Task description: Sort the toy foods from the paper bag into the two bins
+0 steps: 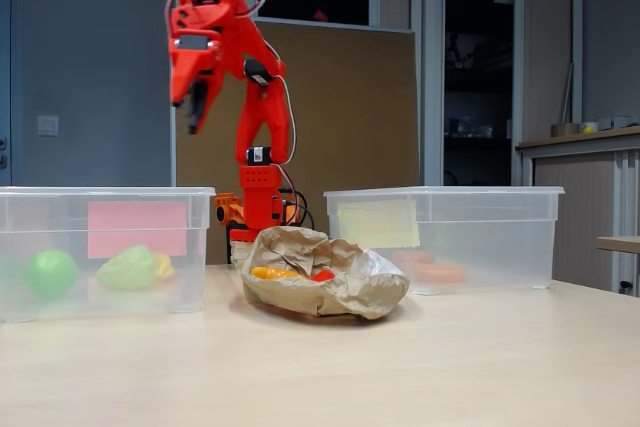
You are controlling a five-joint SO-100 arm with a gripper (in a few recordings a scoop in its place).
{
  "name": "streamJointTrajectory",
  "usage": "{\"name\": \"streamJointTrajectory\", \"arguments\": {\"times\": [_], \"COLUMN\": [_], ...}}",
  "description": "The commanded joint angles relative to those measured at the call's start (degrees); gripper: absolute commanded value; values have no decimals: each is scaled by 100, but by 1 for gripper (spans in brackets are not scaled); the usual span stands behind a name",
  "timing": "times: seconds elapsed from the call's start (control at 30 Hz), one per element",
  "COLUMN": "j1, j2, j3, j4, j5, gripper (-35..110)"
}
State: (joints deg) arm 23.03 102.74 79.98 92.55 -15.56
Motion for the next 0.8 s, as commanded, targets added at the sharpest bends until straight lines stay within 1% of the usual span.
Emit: {"name": "streamJointTrajectory", "arguments": {"times": [0.0,0.13,0.27,0.5,0.63,0.77], "j1": [-659,-1406,-2048,-2707,-2795,-2821], "j2": [132,-264,-1028,-2215,-2558,-2944], "j3": [-44,167,53,-44,193,62], "j4": [-62,-510,-940,-1758,-2312,-2435], "j5": [729,1749,2716,4157,4605,4746], "gripper": [33,34,34,30,27,30]}}
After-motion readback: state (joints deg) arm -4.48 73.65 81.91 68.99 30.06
